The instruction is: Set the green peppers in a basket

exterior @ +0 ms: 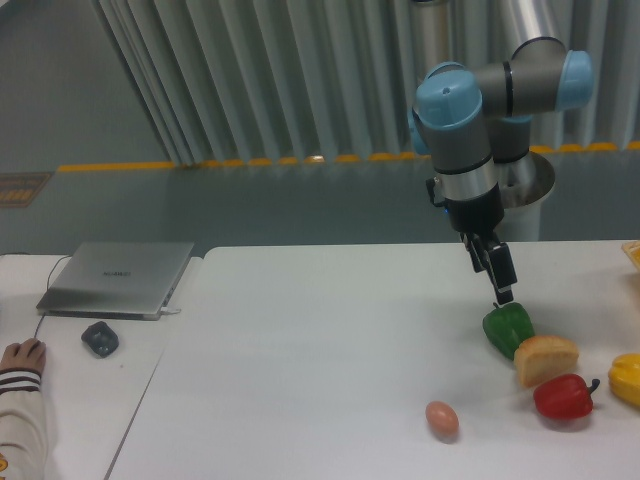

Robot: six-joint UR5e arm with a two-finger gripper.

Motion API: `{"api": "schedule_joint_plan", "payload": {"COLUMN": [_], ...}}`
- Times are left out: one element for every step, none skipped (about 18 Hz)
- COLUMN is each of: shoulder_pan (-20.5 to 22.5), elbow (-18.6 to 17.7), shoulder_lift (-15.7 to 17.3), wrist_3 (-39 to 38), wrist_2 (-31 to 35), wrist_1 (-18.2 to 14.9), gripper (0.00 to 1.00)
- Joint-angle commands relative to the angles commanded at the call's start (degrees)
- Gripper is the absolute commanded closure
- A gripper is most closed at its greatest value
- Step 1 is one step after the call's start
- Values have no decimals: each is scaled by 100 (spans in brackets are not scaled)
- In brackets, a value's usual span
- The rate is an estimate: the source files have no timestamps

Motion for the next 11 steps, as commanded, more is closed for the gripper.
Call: {"api": "schedule_joint_plan", "payload": {"shoulder_pan": [0, 0, -9, -9, -26, -79, -88, -97, -97, -97, -105], "elbow": [0, 0, 0, 0, 0, 9, 9, 9, 9, 17, 9], "shoulder_lift": [9, 26, 35, 35, 35, 35, 35, 35, 35, 35, 44], "wrist_3": [0, -9, -9, -9, -9, -17, -17, -17, -17, -17, -17], "wrist_2": [0, 0, 0, 0, 0, 0, 0, 0, 0, 0, 9], "wrist_1": [0, 0, 0, 0, 0, 0, 0, 9, 9, 9, 0], "gripper": [0, 0, 0, 0, 0, 0, 0, 0, 0, 0, 0]}}
